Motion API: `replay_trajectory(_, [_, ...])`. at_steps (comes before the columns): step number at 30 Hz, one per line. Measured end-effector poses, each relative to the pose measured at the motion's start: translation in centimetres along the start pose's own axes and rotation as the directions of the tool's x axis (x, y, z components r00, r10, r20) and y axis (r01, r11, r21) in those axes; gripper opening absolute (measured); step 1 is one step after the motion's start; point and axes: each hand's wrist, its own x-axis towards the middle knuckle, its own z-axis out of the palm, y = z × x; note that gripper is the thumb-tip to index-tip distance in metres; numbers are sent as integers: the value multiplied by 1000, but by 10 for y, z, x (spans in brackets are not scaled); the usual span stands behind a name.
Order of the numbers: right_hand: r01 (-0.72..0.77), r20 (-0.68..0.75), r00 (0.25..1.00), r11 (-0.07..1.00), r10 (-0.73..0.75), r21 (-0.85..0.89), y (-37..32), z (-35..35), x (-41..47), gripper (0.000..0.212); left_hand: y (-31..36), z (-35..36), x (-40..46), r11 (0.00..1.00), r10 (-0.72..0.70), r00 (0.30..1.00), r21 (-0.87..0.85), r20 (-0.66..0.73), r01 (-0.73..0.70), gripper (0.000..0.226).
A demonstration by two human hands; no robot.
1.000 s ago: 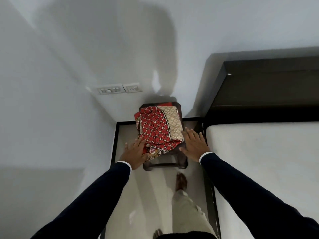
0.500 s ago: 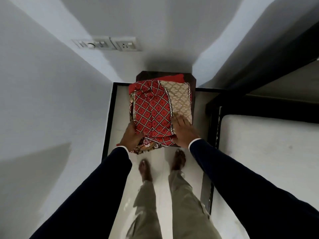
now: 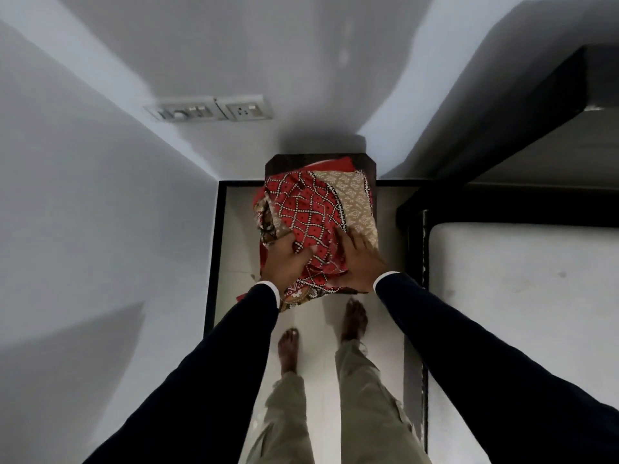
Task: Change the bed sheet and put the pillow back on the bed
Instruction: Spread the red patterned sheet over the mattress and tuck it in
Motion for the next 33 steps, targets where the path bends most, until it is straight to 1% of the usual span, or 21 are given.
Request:
replay_trajectory(2, [-29, -124, 991, 992, 44, 121, -13, -2, -21, 133, 25, 3, -17, 995, 96, 993, -38, 74, -93, 26])
replay_trajectory(3, [-13, -216, 974, 970, 67, 241, -21, -5, -34, 124, 36, 4, -25, 989, 144, 981, -48, 130, -139, 25])
replay_trajectory(5, [40, -375, 913, 880, 160, 473, -38, -11, -61, 83, 61, 1, -45, 975, 221, 947, -67, 233, -211, 23])
replay_trajectory(7, [-5, -421, 859, 828, 290, 561, -55, -21, -92, 40, 85, -8, -69, 948, 318, 901, -90, 296, -305, 19])
replay_trajectory(8, [-12, -427, 842, 802, 331, 598, -62, -26, -107, 30, 98, -13, -83, 929, 370, 872, -103, 320, -356, 20])
replay_trajectory(9, [-4, -434, 823, 767, 367, 642, -66, -31, -119, 25, 110, -18, -93, 902, 430, 836, -125, 342, -413, 24])
replay_trajectory(11, [103, -482, 760, 652, 436, 751, -75, -37, -158, 10, 131, -27, -117, 807, 576, 717, -135, 393, -575, 35])
replay_trajectory(14, [339, -541, 657, 435, 524, 834, -81, -43, -215, 25, 151, -32, -141, 543, 776, 509, 17, 372, -840, 53])
replay_trajectory(15, [402, -542, 637, 364, 548, 840, -83, -45, -237, 26, 153, -31, -147, 467, 812, 466, 86, 352, -880, 59])
replay_trajectory(16, [452, -538, 632, 299, 558, 841, -83, -45, -259, 26, 152, -29, -151, 441, 826, 456, 125, 331, -889, 65])
replay_trajectory(18, [535, -539, 635, 188, 554, 824, -76, -45, -309, 32, 149, -19, -159, 494, 803, 516, 153, 298, -856, 77])
replay_trajectory(20, [604, -563, 629, 119, 535, 788, -68, -44, -362, 65, 152, -5, -177, 597, 739, 605, 128, 298, -792, 90])
replay_trajectory(21, [624, -570, 632, 93, 525, 776, -64, -44, -388, 84, 155, 4, -192, 654, 691, 637, 78, 342, -752, 89])
replay_trajectory(22, [652, -588, 621, 76, 518, 754, -61, -41, -418, 94, 157, 17, -206, 695, 656, 640, 11, 400, -719, 82])
replay_trajectory(23, [669, -604, 609, 77, 513, 740, -56, -38, -443, 96, 157, 29, -216, 725, 617, 627, -33, 476, -688, 73])
replay_trajectory(24, [672, -610, 606, 81, 511, 736, -51, -36, -465, 92, 158, 40, -225, 760, 577, 616, -76, 536, -645, 71])
replay_trajectory(27, [706, -621, 549, 86, 560, 703, -33, -22, -538, 61, 162, 86, -271, 825, 496, 555, -163, 667, -542, 79])
replay_trajectory(29, [727, -615, 519, 71, 594, 683, -20, -6, -581, 49, 166, 115, -308, 825, 510, 509, -228, 693, -517, 65])
replay_trajectory(31, [758, -600, 476, 47, 643, 651, -5, 16, -628, 40, 168, 150, -354, 804, 549, 461, -291, 697, -518, 41])
replay_trajectory(32, [778, -593, 446, 38, 671, 627, 5, 30, -655, 36, 167, 169, -377, 794, 564, 432, -321, 704, -516, 34])
replay_trajectory(33, [791, -587, 417, 40, 694, 610, 15, 42, -679, 34, 166, 189, -398, 792, 575, 410, -356, 708, -496, 40])
